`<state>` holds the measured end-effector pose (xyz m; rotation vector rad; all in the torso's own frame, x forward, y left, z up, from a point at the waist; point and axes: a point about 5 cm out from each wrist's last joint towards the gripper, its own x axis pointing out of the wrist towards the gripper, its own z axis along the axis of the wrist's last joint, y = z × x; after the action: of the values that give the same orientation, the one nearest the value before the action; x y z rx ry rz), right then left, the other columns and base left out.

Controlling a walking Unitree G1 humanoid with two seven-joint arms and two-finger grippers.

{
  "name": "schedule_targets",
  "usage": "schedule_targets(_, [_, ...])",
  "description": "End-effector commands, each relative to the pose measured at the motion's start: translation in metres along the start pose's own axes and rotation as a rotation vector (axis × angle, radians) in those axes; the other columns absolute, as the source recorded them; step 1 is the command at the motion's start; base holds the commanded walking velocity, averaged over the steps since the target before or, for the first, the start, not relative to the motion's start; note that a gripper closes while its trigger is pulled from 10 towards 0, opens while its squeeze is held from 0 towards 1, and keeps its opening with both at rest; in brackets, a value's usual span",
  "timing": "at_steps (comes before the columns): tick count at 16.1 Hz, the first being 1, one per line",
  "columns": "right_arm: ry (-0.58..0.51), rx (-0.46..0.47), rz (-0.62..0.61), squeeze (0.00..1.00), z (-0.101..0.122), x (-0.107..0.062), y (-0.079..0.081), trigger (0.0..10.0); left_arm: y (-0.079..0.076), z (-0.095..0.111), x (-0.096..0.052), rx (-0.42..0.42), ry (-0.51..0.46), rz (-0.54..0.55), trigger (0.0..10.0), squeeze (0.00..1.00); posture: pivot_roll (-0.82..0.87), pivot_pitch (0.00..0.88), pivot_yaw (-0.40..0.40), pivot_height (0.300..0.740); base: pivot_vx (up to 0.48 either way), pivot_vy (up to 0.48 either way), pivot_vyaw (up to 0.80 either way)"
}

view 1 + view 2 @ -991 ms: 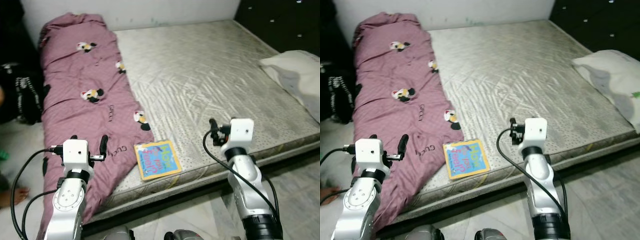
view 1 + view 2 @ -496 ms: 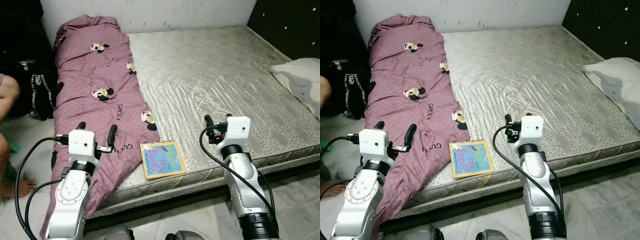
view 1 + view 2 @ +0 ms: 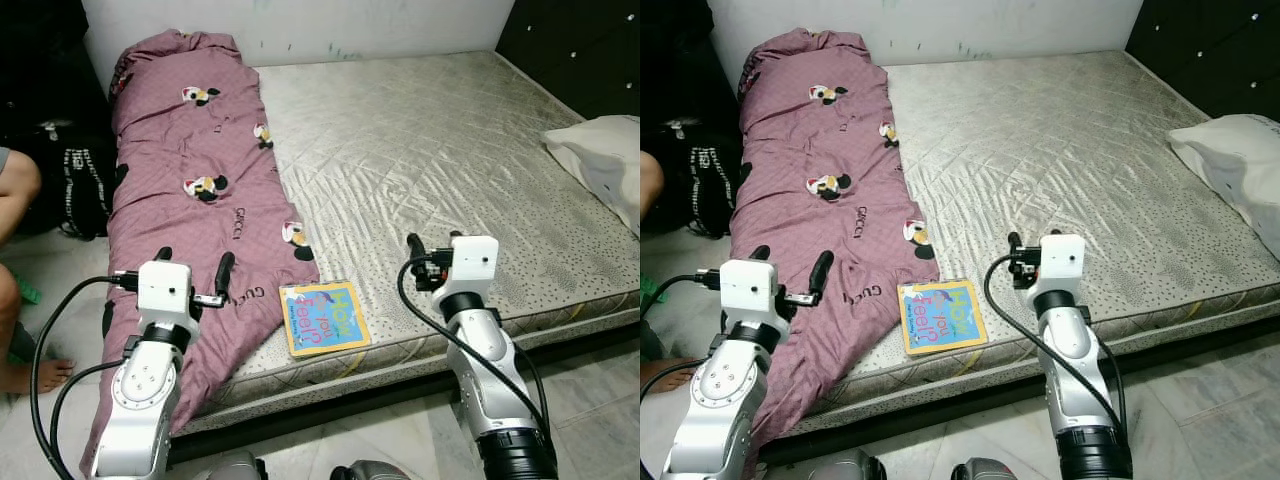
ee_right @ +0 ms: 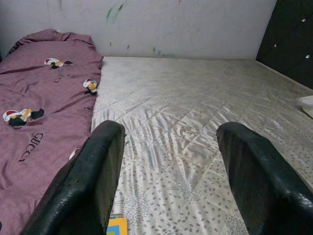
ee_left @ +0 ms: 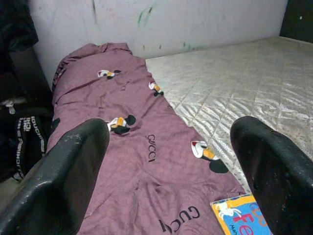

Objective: Clean up the room

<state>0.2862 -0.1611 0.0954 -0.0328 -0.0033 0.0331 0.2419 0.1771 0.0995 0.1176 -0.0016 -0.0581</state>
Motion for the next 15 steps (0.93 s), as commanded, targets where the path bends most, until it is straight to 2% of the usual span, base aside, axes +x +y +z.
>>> schedule_targets(1, [-0.001, -0.001, 0.003, 0.00, 0.0016, 0.0001, -0.0004, 10.0, 0.0005, -0.0045, -0.0009, 0.006, 0.027, -0.005, 10.0, 0.00, 0.01, 0.030, -0.018, 0.715, 0.000, 0.000, 0.00])
schedule_targets(8, [0.001, -0.001, 0.004, 0.00, 0.0016, -0.0007, 0.0001, 10.0, -0.0006, -0.0051, -0.0009, 0.007, 0.032, -0.005, 10.0, 0.00, 0.01, 0.036, -0.017, 0.635, 0.000, 0.000, 0.00])
schedule_targets(15, [0.005, -0.005, 0.018, 0.00, 0.0023, 0.0025, 0.0017, 10.0, 0.0036, -0.0068, -0.0015, 0.016, 0.037, 0.042, 10.0, 0.00, 0.01, 0.036, -0.022, 0.635, 0.000, 0.000, 0.00])
